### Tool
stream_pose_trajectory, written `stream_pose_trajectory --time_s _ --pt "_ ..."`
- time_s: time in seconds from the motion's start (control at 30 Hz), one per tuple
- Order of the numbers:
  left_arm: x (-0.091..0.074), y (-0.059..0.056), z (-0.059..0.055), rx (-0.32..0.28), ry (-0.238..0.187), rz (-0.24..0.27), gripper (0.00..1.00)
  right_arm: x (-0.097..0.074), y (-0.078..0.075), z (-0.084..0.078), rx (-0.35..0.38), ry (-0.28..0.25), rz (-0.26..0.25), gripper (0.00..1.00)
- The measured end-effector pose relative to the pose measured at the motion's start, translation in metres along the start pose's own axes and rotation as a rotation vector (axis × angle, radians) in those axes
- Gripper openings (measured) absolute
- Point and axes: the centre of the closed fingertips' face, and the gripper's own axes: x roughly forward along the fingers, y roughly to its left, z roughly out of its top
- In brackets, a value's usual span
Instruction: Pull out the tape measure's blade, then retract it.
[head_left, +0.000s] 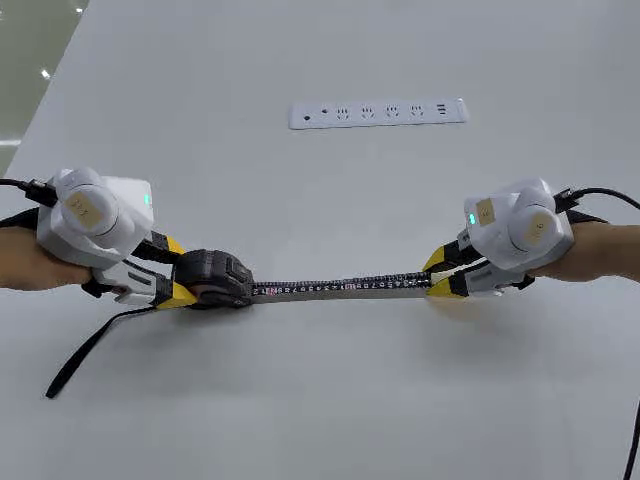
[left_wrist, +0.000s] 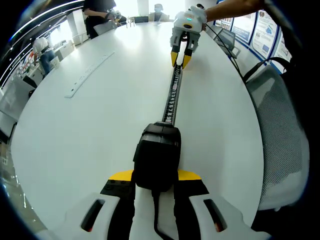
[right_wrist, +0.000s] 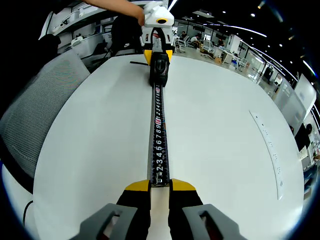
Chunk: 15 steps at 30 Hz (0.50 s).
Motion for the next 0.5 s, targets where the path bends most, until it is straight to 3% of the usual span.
stream_pose_trajectory --time_s 0.5 --pt "0.0007 0.0003 0.0005 0.007 0.006 0.004 0.24 -0.0025 -0.0019 -0.008 0.003 0.02 -0.008 0.09"
